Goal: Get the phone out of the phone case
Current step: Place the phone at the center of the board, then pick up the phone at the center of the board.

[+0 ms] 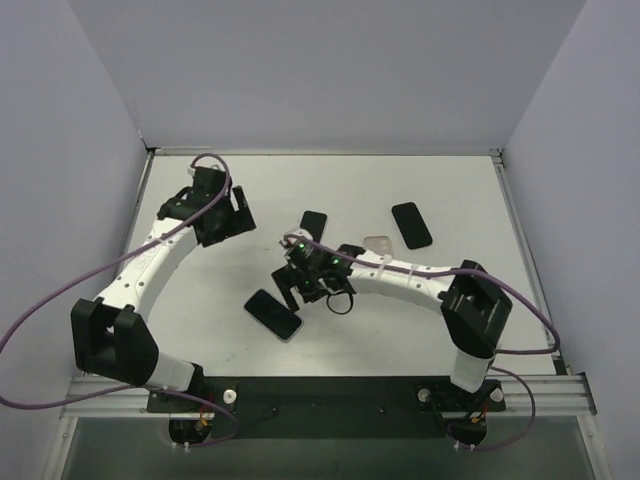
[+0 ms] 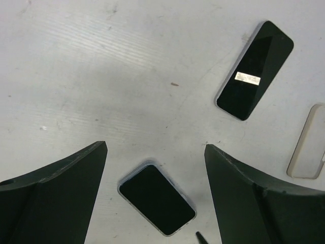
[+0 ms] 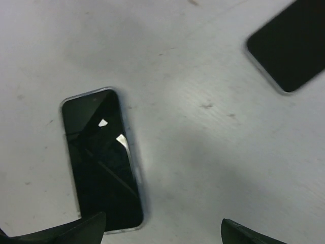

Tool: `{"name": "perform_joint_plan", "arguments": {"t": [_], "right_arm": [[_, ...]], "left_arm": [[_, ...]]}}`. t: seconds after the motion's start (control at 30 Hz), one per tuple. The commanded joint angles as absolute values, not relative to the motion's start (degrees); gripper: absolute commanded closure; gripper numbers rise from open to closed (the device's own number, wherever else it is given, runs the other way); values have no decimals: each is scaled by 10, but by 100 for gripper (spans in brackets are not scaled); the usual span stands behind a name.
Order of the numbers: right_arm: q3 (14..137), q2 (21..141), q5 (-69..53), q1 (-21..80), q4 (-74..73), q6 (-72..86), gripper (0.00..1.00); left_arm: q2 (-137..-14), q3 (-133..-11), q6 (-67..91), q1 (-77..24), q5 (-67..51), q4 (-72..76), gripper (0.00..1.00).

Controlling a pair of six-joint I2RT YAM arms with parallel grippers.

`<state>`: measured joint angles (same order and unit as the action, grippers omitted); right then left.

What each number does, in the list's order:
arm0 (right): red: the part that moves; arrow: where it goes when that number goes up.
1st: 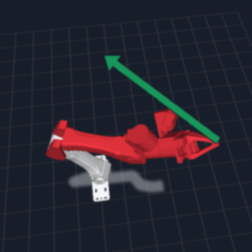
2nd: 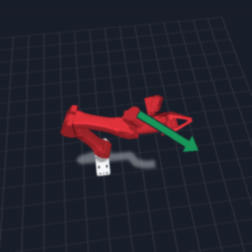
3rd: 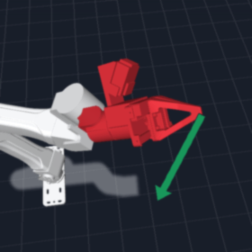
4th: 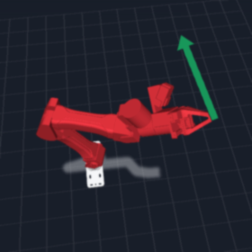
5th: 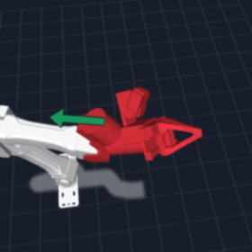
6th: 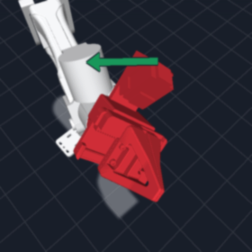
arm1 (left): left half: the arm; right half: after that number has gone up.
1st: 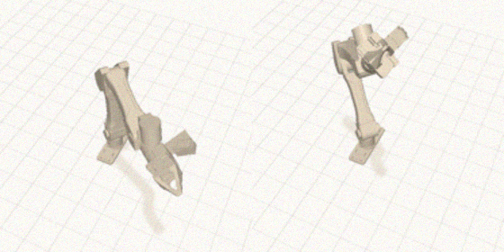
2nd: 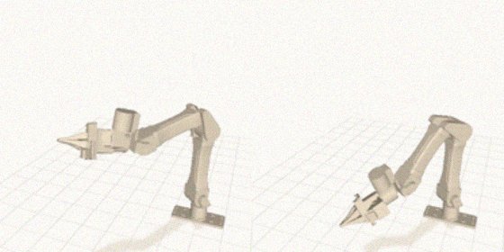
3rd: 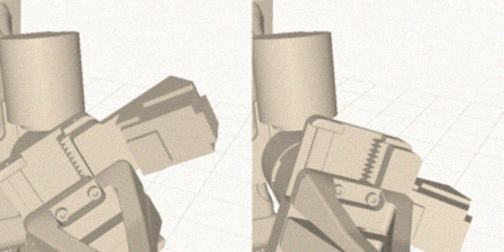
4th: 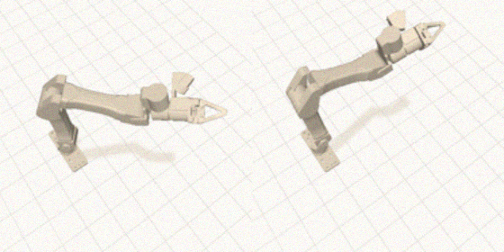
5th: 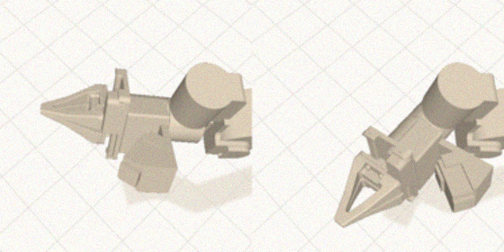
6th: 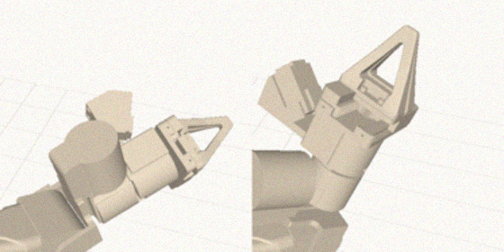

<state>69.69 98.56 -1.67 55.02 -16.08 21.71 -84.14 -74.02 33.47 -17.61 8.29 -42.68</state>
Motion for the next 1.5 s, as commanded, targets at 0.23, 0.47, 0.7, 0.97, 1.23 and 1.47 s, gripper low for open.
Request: {"name": "perform_joint_plan", "arguments": {"t": [0.23, 0.47, 0.7, 0.97, 1.23, 1.47], "right_arm": [[805, 1119, -41, 642, -203, 186, 0], [818, 1154, -56, 649, -204, 179, 0], [811, 1163, -52, 663, -205, 176, 0], [828, 1180, 63, 694, -235, 158, 0], [827, 1206, 84, 700, -245, 162, 12], [822, 1182, 73, 684, -236, 178, 53]], "left_arm": [[-756, -662, 344, -74, 8, -410, 10], [-763, -649, 352, -72, -13, -394, 11], [-766, -639, 362, -73, -18, -388, 10], [-771, -633, 373, -73, -23, -386, 11], [-770, -628, 379, -72, -27, -387, 11], [-773, -591, 375, -61, -111, -355, 11]]}}
